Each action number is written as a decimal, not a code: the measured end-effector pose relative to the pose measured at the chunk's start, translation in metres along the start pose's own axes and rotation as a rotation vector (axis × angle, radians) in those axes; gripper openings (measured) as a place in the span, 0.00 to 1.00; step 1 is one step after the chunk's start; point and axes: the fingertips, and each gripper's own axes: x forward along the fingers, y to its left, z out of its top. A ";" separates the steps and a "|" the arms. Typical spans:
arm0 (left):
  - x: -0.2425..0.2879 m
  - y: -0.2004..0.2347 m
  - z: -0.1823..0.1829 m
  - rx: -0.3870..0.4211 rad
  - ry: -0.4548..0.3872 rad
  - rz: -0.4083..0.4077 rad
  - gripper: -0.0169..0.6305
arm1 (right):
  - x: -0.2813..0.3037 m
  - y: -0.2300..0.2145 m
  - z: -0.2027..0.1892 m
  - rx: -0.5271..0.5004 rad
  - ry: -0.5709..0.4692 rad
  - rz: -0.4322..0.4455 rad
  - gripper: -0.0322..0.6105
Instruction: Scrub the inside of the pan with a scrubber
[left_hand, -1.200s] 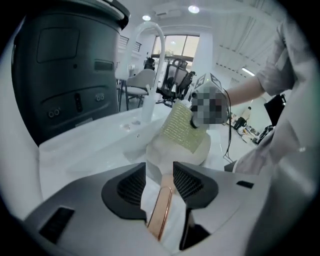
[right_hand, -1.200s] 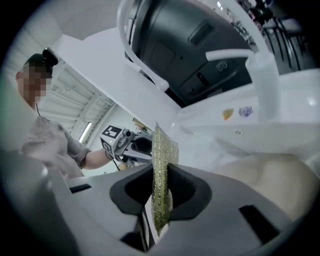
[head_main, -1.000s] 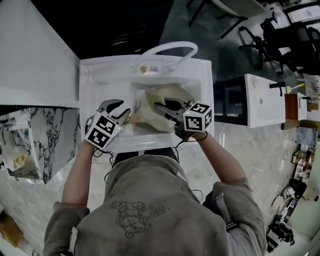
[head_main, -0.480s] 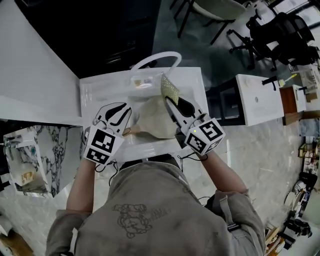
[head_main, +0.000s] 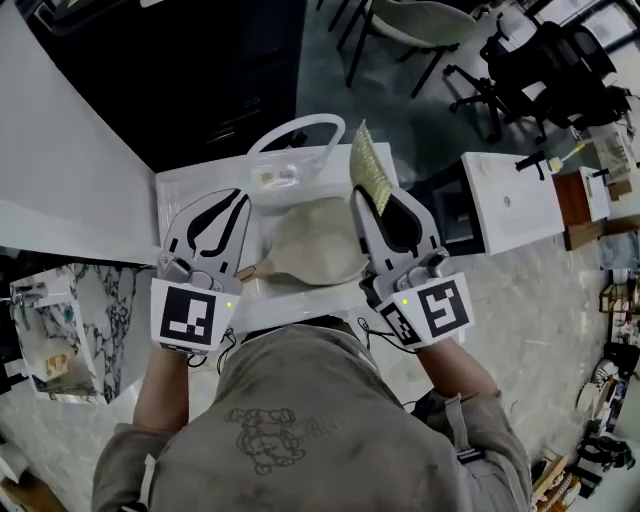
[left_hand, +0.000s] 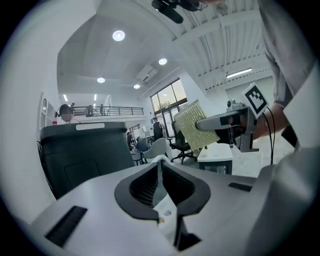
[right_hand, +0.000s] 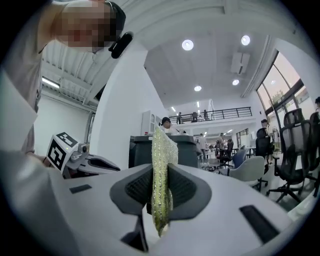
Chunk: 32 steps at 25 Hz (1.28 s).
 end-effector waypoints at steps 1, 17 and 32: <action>-0.001 0.000 0.006 -0.017 -0.012 0.003 0.09 | -0.003 -0.001 0.007 -0.010 -0.010 0.001 0.17; 0.002 -0.018 0.026 -0.024 -0.052 0.090 0.08 | -0.040 -0.033 0.017 -0.034 -0.020 -0.012 0.17; 0.028 -0.057 0.033 -0.001 0.000 0.104 0.08 | -0.063 -0.065 0.001 0.003 0.008 0.032 0.17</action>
